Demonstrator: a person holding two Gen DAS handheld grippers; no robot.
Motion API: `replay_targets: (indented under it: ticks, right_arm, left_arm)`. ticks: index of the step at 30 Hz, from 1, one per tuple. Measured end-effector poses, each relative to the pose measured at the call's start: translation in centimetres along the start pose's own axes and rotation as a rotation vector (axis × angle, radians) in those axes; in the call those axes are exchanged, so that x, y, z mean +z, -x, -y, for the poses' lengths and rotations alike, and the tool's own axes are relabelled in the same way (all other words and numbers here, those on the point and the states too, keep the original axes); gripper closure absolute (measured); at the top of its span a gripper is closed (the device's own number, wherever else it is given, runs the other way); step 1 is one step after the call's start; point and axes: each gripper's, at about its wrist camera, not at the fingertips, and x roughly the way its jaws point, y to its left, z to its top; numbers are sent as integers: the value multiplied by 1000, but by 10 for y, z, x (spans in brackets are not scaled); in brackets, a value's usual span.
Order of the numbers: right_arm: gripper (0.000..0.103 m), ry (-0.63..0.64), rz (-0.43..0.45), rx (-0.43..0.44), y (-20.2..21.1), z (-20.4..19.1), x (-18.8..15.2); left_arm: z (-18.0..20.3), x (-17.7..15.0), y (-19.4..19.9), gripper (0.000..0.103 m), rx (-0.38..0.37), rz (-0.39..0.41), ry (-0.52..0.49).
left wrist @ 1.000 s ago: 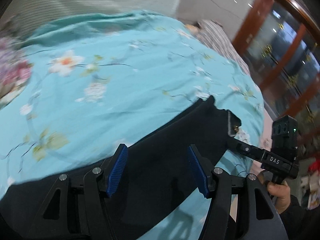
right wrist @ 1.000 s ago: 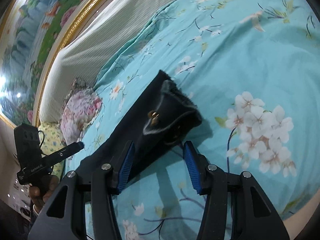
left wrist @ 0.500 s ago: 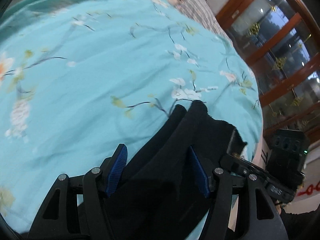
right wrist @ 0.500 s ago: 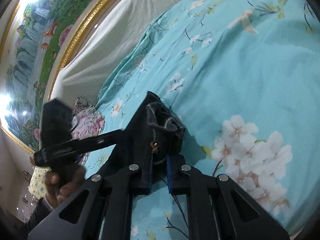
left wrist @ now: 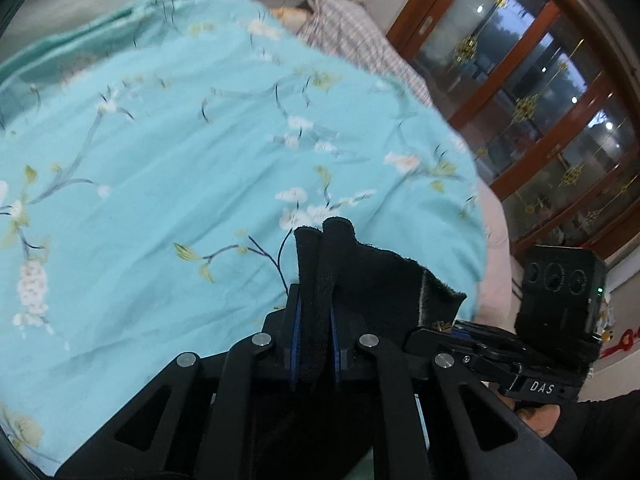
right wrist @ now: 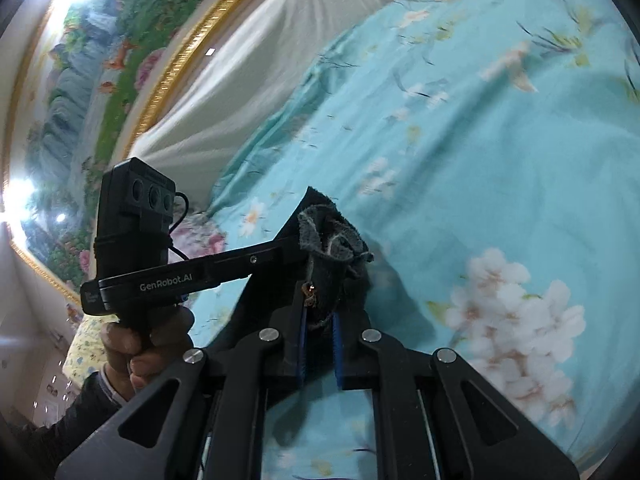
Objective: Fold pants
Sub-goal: 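Grasp the waistband corners with both grippers and lift them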
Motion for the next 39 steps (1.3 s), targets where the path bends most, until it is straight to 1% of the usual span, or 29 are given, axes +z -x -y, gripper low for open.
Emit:
replay_targets:
  ticks: [5,7,10,12,15,18,21,25,29,33,39]
  right_arm:
    - [92,26,-9,134,4,-27,2]
    - [92,51,-14,156,3,-39,0]
    - [92,64,-37,212,-1,-55,-5]
    - [92,79,-64,253,-6,-68,-9]
    - [92,111,-105,301,-16,-87,-17]
    - [92,133,-158,338,-32,-105,-31]
    - [92,144,-212,353,-50,-118,-45]
    - [92,136,-276,374,-69,-127,-62]
    - [92,133,-330,369,-87,-130,-76]
    - [92,135,-376,350,-103,-132,-88]
    - [91,161,-436,294,-119,-131,-102]
  left_arm:
    - [0,-12,46,93,-4,65,1]
    - [1,-19,63,93,4,90,1]
    - [-1,-34,89,93,21,128,2]
    - [-4,-46,104,92,32,151,11]
    - [-15,-69,128,92,35,191,52]
    - [-28,-88,143,92,54,214,87]
    - [-42,-111,157,92,62,234,130]
    - [-62,-136,163,93,64,253,193]
    - [-80,-160,164,93,69,261,248]
    - [-98,-179,159,93,56,270,304]
    - [-117,-200,146,93,56,265,371]
